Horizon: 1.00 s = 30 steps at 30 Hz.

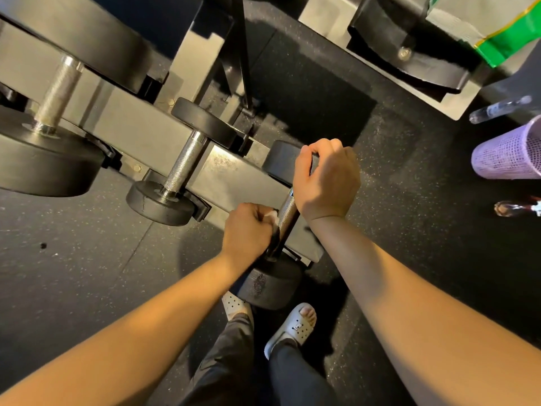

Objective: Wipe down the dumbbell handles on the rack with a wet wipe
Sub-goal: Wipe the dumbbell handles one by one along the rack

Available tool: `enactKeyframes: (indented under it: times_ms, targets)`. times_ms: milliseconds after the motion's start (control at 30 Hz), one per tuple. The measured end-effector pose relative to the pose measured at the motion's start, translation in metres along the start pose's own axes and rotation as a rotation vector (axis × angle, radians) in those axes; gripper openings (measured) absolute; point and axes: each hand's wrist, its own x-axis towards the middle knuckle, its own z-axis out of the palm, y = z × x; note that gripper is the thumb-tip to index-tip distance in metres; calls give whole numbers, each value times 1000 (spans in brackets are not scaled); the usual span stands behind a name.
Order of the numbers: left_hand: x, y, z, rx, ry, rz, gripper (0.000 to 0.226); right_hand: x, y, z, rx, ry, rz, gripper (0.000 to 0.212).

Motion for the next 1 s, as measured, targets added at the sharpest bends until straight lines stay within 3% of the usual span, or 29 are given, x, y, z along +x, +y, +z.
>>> enactKeyframes:
  times_ms: [167, 233, 300, 400, 433, 500, 567, 600, 700, 767, 900, 1000]
  targets:
    - [16, 25, 22, -587, 65, -178, 40, 0, 1, 0, -13, -20, 0, 31]
    - [27, 37, 24, -677, 91, -260, 38, 0, 1, 1, -11, -18, 8, 30]
    - [35, 45, 20, -649, 36, -336, 30, 0, 0, 0, -10, -21, 7, 29]
    - [39, 38, 3, -598, -338, -433, 29, 1, 0, -1, -8, -18, 11, 29]
    - [41, 30, -4, -519, -456, -438, 28, 1, 0, -1, -7, -14, 11, 30]
    - [46, 17, -16, -243, -543, -412, 22, 1, 0, -1, -4, -11, 8, 29]
    - [48, 9, -20, -62, -516, -357, 25, 1, 0, 0, 0, -11, 8, 29]
    - [48, 9, -18, -81, -466, -327, 29, 1, 0, -1, 3, -12, 8, 30]
    - [51, 15, -6, -430, -163, -352, 32, 1, 0, -1, 7, -16, 4, 33]
    - [55, 26, 3, -718, -64, -433, 30, 1, 0, -2, 3, -18, -3, 34]
    - [51, 27, 7, -691, -304, -318, 22, 0, 0, -2, 7, -6, -12, 35]
    - [50, 9, 1, -623, -336, -278, 17, 0, 1, -1, -2, -7, -4, 35]
